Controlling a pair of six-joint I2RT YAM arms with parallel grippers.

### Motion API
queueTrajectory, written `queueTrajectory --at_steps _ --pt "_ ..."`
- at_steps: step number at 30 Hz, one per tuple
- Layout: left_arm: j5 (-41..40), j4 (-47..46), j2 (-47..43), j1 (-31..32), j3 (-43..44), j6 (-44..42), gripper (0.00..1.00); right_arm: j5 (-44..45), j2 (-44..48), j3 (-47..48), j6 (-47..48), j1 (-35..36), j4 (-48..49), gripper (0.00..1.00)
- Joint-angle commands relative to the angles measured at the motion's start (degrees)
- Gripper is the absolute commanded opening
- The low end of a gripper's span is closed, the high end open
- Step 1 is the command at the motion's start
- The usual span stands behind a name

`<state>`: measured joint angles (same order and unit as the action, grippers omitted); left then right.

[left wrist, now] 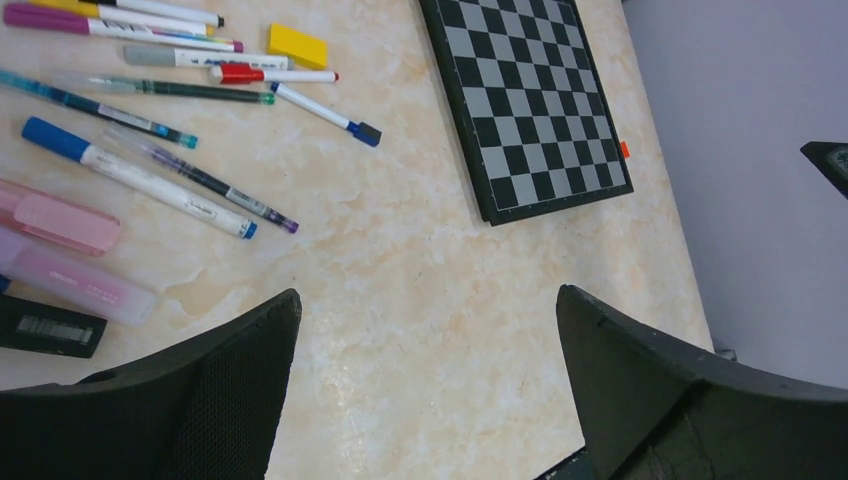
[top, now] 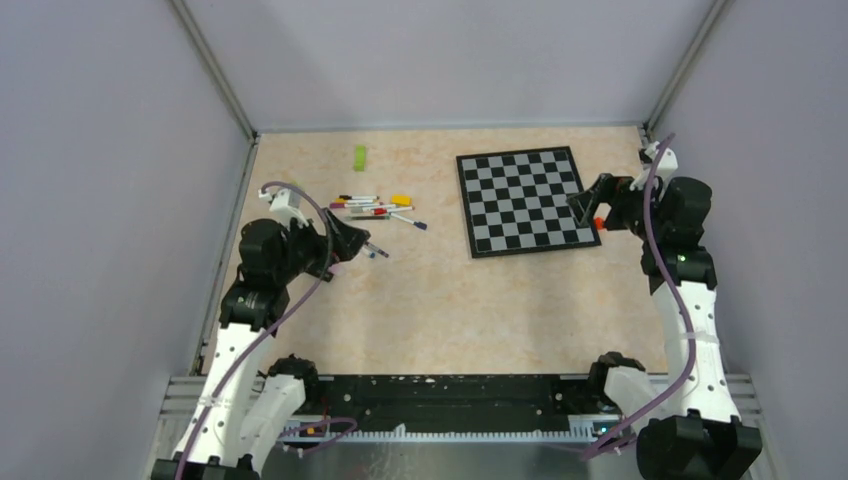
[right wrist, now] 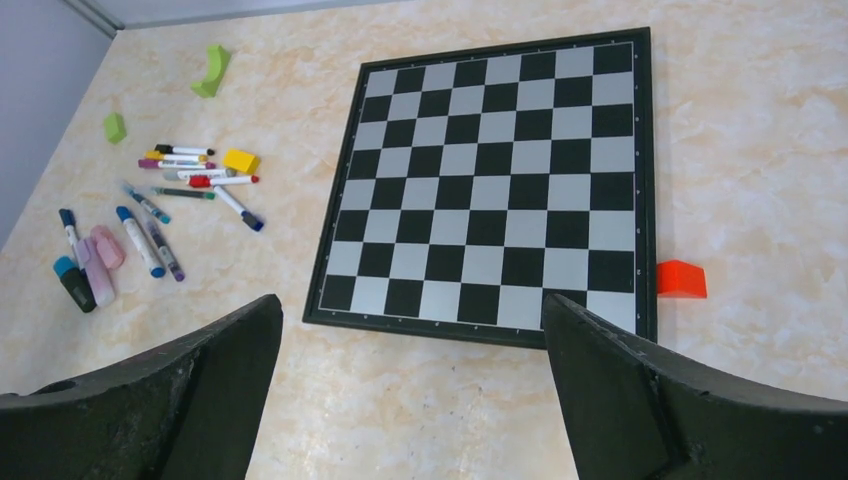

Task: Open the pen caps
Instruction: Pick up the pen from the center of the board.

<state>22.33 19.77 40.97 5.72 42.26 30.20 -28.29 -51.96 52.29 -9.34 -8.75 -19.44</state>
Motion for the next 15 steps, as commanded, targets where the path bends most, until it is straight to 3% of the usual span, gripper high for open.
queueTrajectory --at_steps 1,7,15 --pt "1.7 -3.7 1.6 0.2 -1.8 4.5 0.99 -0.4 -1.0 -0.5 -1.2 0.2 3.1 0.99" --pt "2.7 -3.5 4.6 0.2 -3.1 7.0 0.99 -1.8 -1.3 -3.3 -2.0 0.2 6.1 0.99" --pt "-5.6 -3.1 8.8 2.5 -3.1 10.6 0.99 -10.8 -2.4 -9.8 6.2 0.2 13.3 0.99"
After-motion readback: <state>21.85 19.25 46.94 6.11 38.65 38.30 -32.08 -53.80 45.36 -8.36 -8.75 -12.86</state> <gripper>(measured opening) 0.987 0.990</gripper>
